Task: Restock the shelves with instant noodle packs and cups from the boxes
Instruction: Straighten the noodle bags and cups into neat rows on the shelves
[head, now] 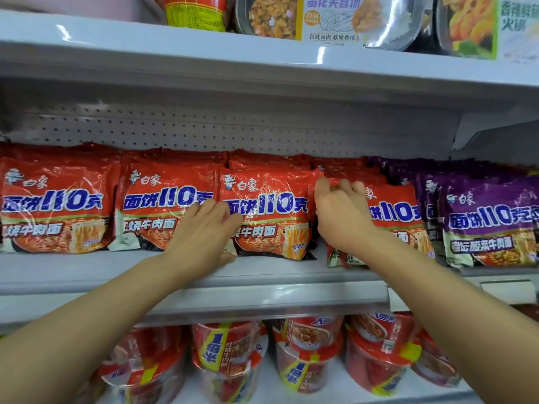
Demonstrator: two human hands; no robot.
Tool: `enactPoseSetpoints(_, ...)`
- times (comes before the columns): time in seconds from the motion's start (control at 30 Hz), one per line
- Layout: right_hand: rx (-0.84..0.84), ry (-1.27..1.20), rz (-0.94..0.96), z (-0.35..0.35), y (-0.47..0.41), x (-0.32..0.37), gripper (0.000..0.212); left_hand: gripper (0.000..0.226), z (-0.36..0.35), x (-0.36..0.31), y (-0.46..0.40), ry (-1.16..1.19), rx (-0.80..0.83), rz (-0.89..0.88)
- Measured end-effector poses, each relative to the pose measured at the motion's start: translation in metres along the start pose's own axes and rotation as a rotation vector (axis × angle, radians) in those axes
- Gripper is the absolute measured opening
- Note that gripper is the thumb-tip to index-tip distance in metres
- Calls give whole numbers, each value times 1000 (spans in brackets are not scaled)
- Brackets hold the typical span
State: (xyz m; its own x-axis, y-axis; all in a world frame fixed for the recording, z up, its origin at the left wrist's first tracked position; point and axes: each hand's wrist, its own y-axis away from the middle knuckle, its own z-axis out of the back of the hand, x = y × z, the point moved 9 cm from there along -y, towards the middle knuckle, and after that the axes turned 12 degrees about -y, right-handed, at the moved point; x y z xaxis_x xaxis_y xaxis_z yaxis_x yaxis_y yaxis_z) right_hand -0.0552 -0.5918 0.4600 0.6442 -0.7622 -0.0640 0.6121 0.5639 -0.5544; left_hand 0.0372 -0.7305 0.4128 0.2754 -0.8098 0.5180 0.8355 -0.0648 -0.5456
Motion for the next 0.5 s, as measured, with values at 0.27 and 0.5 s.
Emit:
enactPoseSetpoints(0.27,-82,-305,-190,-4,-14,-13,57,48,3,-9,-4,33,18,-69)
enactPoseSetpoints(0.5,-173,-147,-128,2,-16,-9,59,73,-2,-18,-13,-43,-21,-157)
